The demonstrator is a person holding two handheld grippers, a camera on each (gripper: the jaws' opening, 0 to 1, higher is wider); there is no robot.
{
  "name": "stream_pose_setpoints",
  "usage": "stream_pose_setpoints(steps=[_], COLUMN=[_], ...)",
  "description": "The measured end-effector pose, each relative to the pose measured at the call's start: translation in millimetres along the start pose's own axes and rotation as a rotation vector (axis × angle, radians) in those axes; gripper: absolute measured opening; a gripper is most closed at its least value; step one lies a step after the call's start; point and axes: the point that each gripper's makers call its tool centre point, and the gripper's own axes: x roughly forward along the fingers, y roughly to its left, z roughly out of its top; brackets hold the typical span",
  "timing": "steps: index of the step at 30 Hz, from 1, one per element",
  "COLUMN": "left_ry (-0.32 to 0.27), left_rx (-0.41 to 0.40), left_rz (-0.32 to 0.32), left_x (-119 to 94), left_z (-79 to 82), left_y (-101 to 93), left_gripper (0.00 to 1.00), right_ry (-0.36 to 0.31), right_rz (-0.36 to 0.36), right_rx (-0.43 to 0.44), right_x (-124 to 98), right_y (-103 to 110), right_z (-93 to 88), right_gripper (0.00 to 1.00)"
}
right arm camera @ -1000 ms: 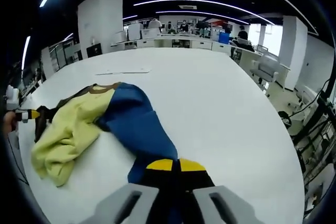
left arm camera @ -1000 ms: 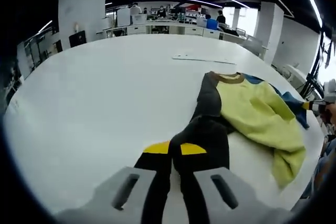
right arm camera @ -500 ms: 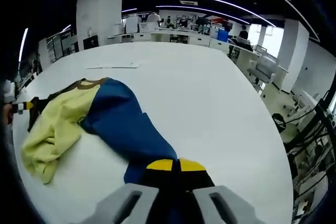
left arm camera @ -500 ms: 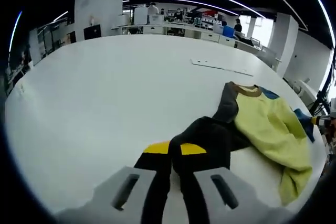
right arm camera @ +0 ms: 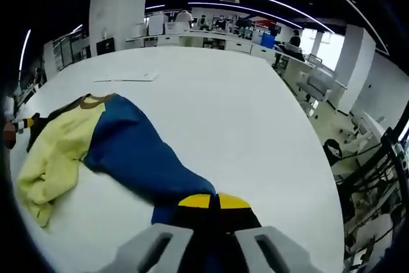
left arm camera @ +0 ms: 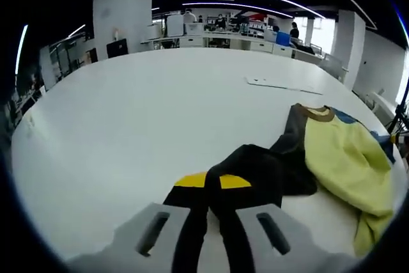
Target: Fold the garment on the visible template until the final outline fits inside the template.
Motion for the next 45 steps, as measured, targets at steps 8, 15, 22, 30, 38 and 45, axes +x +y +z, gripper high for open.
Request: stream_pose_setpoints(steps=[8, 15, 22, 30, 38, 45], left_ry=[0.010, 0.018, 0.032, 0.055, -0.044, -0.091], left_rx=[0.004, -0.017, -0.018, 0.013, 0.023, 0.022], left_rz=[0.019, 0.030, 0.045, 0.039, -0.003, -0.064], left_x=[7, 12, 12, 8, -8, -25], left_z=[2.9, 2.5, 0.3, -4.4, 15.1, 21.3], left_y=[17.8, 28.3, 31.1, 29.0, 21.9, 8.2], left_gripper=[0.01, 0.01, 0.01, 0.05, 0.31, 0.55], right_ry=[0.031, 0.053, 0.069, 0.031, -0.022, -0.032], right_rz=[-0.025, -0.041, -0.046, -0.030, -0.042, 0.005], right_rx=[-0.026, -0.056, -0.061, -0.014, 0.077, 0.107], right_x=[9, 18, 25, 26, 11, -4], right_y=[-15, -25, -29, -28, -27, -10], right_z=[0.5, 2.4, -0.1, 4.1, 11.0, 9.2], right_gripper=[0.00, 0.00, 0.00, 0.00, 0.29, 0.42])
